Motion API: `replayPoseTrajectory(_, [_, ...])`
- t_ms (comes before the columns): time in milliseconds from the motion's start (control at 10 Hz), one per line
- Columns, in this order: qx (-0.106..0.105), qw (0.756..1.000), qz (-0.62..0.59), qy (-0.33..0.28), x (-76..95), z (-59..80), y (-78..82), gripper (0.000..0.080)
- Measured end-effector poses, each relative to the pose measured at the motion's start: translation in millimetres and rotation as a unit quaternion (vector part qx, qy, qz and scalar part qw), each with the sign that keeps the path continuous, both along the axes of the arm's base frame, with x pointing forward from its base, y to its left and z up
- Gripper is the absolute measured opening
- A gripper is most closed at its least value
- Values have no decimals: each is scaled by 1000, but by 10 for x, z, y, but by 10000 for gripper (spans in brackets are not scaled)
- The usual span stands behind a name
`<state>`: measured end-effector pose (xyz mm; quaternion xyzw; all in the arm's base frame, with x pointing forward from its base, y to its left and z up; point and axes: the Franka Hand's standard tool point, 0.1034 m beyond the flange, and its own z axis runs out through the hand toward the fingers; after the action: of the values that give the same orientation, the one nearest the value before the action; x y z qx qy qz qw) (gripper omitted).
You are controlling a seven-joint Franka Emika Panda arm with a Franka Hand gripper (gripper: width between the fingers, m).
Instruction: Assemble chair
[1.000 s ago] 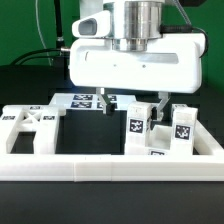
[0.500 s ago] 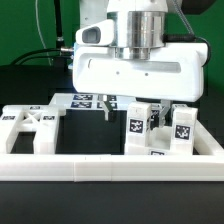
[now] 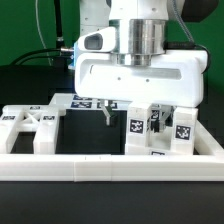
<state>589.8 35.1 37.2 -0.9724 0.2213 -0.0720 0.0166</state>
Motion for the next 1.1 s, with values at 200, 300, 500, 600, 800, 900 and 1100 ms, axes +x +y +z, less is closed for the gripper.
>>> replayPoseTrajectory(200, [-4,1000,-1,-22,57,-8,46,649])
replayPoseTrajectory(300, [-5,1000,-1,-25,65,-8,48,649])
replayPoseTrajectory(500, [-6,1000,0,-26,68,-2,37,649])
replayPoseTrajectory(600, [-6,1000,2,-27,74,39,21,649])
replayPoseTrajectory(800, [-4,999,13,-31,91,146,53,649])
replayPoseTrajectory(900, [-4,999,19,-33,103,168,56,649])
replayPoseTrajectory(1100, [-5,999,19,-31,91,140,50,649])
